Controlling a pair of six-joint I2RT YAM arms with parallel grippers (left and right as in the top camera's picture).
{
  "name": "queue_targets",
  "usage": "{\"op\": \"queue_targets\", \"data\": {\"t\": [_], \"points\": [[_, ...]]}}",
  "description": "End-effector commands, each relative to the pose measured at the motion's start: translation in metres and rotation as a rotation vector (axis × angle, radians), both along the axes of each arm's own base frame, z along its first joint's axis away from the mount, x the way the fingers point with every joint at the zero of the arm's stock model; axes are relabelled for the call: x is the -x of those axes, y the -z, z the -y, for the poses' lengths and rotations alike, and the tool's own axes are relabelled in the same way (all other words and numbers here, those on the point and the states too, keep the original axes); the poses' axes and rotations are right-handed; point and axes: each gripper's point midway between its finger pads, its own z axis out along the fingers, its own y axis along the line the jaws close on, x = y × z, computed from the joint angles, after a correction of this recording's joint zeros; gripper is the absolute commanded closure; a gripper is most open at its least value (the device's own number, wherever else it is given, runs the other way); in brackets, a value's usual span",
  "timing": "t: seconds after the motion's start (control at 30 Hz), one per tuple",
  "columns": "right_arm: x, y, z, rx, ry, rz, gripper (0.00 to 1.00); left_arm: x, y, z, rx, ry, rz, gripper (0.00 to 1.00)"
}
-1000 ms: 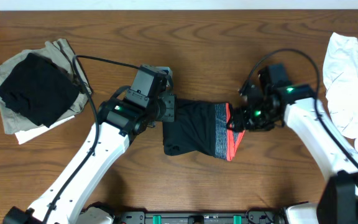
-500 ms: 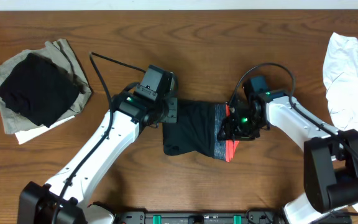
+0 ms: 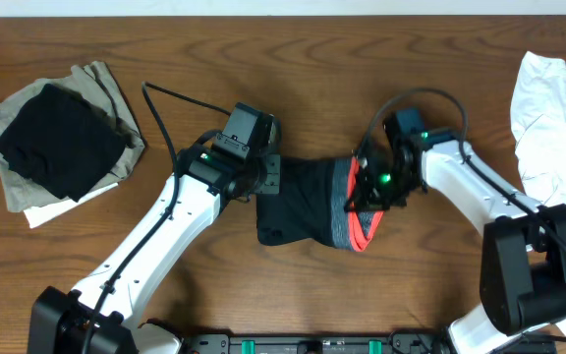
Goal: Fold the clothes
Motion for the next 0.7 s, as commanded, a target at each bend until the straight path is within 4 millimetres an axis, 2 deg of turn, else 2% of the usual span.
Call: {"op": "queue_targets", "data": {"t": [0.0, 0.17, 0.33, 0.53, 0.67], "points": [[-0.035, -0.048, -0.019, -0.08, -0.041, 0.148, 0.99, 0.002, 0.008, -0.004, -0.023, 0.007, -0.013, 0.55], [-0.071, -0.097, -0.029, -0.121, -0.045, 0.303, 0.99, 0.002, 0.008, -0.004, -0.023, 0.007, -0.013, 0.55], [-0.083, -0.127, -0.037, -0.163, -0.074, 0.383, 0.99, 0.002, 0.008, -0.004, -0.023, 0.007, -0.013, 0.55], [-0.088, -0.135, -0.044, -0.18, -0.105, 0.437, 0.99, 0.002, 0.008, -0.004, -0.023, 0.007, -0.013, 0.55], [-0.08, -0.133, -0.048, -0.181, -0.149, 0.436, 0.99, 0.002, 0.008, -0.004, -0.023, 0.007, -0.013, 0.55]]}}
